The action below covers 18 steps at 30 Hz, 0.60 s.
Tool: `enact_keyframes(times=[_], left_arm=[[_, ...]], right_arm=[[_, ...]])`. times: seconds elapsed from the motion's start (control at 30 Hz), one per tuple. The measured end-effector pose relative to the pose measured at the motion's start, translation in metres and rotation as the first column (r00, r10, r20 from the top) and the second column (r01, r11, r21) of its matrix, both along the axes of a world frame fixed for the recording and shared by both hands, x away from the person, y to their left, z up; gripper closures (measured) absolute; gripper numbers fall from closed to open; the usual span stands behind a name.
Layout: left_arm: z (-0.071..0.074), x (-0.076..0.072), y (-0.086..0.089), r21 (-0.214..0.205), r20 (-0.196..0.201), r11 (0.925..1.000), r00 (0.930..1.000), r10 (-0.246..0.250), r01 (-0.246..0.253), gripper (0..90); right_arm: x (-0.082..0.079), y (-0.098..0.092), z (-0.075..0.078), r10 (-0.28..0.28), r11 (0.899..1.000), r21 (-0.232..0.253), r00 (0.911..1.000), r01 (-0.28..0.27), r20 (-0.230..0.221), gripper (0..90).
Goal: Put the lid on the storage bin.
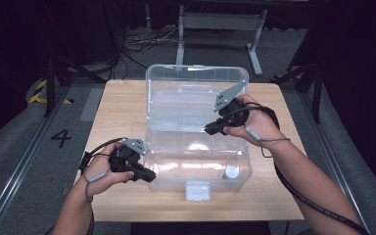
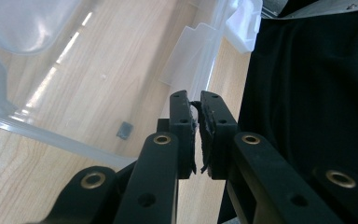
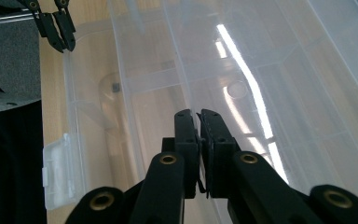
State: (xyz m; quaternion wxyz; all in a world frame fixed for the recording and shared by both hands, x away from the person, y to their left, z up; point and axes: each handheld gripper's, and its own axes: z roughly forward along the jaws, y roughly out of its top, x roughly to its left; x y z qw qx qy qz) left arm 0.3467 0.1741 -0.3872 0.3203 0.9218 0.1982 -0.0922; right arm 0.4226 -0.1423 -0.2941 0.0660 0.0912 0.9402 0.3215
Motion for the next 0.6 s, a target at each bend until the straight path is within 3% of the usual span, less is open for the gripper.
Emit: enact_keyframes(times=[0.6], left_arm=[[0.000, -0.001, -0.001, 0.011, 0.023, 0.9999, 0.9997, -0.007, 0.007, 83.9]], right_arm=[[-0.015, -0.001, -0.005, 0.035, 0.999, -0.006, 0.9994, -0.035, -0.003, 87.3]])
